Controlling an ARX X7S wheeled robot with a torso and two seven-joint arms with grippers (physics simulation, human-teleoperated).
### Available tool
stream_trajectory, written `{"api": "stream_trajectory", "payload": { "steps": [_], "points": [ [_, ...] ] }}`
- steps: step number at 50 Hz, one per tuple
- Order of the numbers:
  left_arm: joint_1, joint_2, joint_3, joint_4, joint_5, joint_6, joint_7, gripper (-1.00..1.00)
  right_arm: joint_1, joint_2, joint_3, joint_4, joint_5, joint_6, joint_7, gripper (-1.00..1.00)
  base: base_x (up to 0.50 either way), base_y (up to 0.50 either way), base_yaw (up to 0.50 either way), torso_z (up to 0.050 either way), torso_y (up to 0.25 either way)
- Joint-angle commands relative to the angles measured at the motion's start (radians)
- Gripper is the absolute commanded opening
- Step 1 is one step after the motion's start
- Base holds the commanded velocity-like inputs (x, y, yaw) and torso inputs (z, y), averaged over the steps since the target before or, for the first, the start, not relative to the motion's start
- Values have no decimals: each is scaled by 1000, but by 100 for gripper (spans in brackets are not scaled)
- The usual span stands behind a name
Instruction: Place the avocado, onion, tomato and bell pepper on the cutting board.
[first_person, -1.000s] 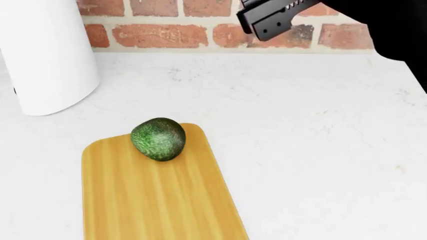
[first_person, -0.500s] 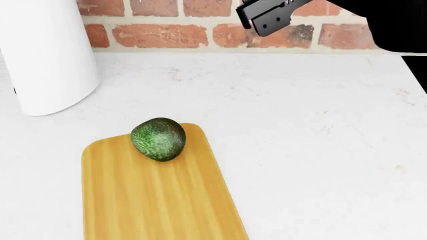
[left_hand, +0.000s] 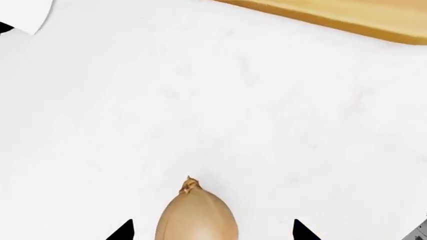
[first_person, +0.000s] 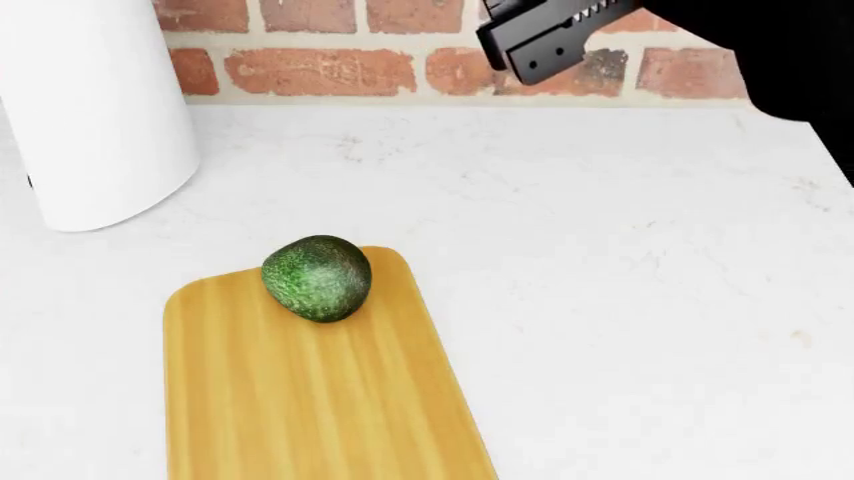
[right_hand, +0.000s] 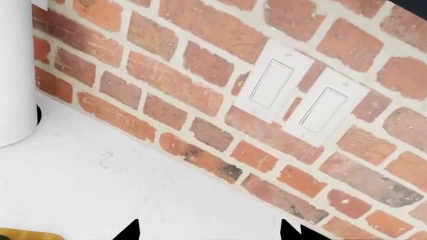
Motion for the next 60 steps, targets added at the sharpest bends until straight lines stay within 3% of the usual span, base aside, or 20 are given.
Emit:
{"api": "stream_trajectory", "payload": {
  "steps": [1, 12, 37, 38, 46, 60],
  "points": [
    [57, 6, -6, 2, 110, 31, 62, 100, 3, -14, 26, -1, -4, -1, -38, 100, 0, 0, 0, 0, 0],
    [161, -17, 24, 1, 280, 86, 141, 100, 8, -20, 20, 5, -6, 2, -41, 100, 0, 0, 0, 0, 0],
    [234, -62, 54, 13, 418, 103, 183, 100, 13, -14, 26, -7, 11, 10, -23, 100, 0, 0, 0, 0, 0],
    [231, -62, 51, 9, 415, 105, 177, -100, 13, -14, 26, -7, 12, 10, -22, 100, 0, 0, 0, 0, 0],
    [182, -49, 8, 37, 334, 100, 146, -100, 35, -12, 32, 2, 8, 10, -21, 100, 0, 0, 0, 0, 0],
    [50, 127, -77, -29, 53, 157, 34, -100, 39, 9, 36, 10, -5, 0, -14, 100, 0, 0, 0, 0, 0]
  ]
}}
